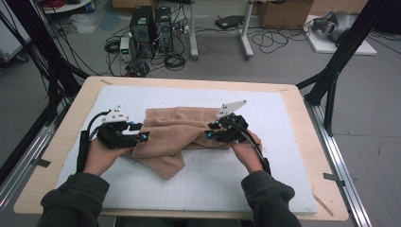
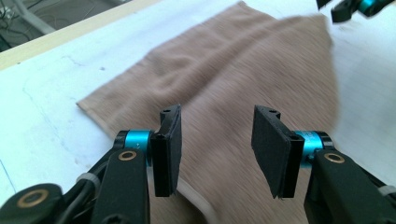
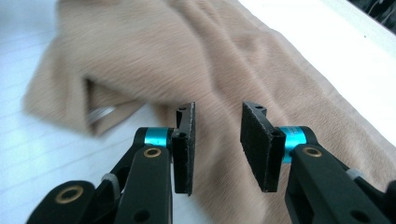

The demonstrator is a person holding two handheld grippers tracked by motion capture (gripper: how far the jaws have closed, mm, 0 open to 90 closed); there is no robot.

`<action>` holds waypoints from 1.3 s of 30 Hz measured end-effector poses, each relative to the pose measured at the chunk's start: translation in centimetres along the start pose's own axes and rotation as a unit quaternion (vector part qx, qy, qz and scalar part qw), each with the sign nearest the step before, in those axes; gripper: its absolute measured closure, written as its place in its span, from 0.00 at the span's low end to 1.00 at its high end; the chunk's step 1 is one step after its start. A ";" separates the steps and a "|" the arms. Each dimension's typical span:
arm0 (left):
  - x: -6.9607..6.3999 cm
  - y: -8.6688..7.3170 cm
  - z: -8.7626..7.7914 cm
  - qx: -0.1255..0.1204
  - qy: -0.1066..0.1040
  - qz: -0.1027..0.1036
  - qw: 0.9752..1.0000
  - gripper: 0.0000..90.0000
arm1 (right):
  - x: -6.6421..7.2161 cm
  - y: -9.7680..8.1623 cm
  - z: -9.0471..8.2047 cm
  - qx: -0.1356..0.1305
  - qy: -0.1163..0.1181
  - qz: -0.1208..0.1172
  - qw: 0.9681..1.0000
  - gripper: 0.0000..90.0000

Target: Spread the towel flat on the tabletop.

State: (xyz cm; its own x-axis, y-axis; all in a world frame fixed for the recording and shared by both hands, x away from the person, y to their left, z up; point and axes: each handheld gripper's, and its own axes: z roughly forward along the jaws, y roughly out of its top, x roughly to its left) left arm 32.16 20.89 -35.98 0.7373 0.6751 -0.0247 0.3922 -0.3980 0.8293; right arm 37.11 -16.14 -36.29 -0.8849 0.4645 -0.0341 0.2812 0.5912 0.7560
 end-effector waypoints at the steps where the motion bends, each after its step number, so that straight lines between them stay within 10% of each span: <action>1: -0.4 -0.5 -0.1 0.000 -0.013 0.001 1.000 0.56 | 0.6 -0.5 -0.4 -0.005 0.004 0.000 1.000 0.73; 9: -2.3 -3.2 2.4 0.050 -0.020 0.020 0.998 0.51 | 3.7 -4.7 1.6 0.015 0.013 0.000 1.000 0.69; 21: -0.4 -1.8 7.6 0.071 0.001 -0.001 0.997 0.90 | 3.0 -3.7 5.9 0.023 -0.047 -0.017 0.998 0.66; 27: -0.5 -1.6 6.9 0.068 -0.010 -0.004 0.998 0.92 | 2.0 -3.7 6.9 0.031 -0.071 -0.019 0.997 0.98; 39: -2.2 -0.4 2.7 0.018 -0.032 0.001 0.999 0.92 | 3.0 -4.4 1.7 0.020 -0.007 -0.027 0.999 1.00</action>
State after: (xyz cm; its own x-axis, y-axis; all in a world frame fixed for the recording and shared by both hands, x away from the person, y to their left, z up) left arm 31.87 17.94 -37.75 0.7712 0.6338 -0.0591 0.4096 -0.4230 0.8083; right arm 33.86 -16.23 -40.81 -0.8942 0.4398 -0.0841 0.2471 0.6414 0.7263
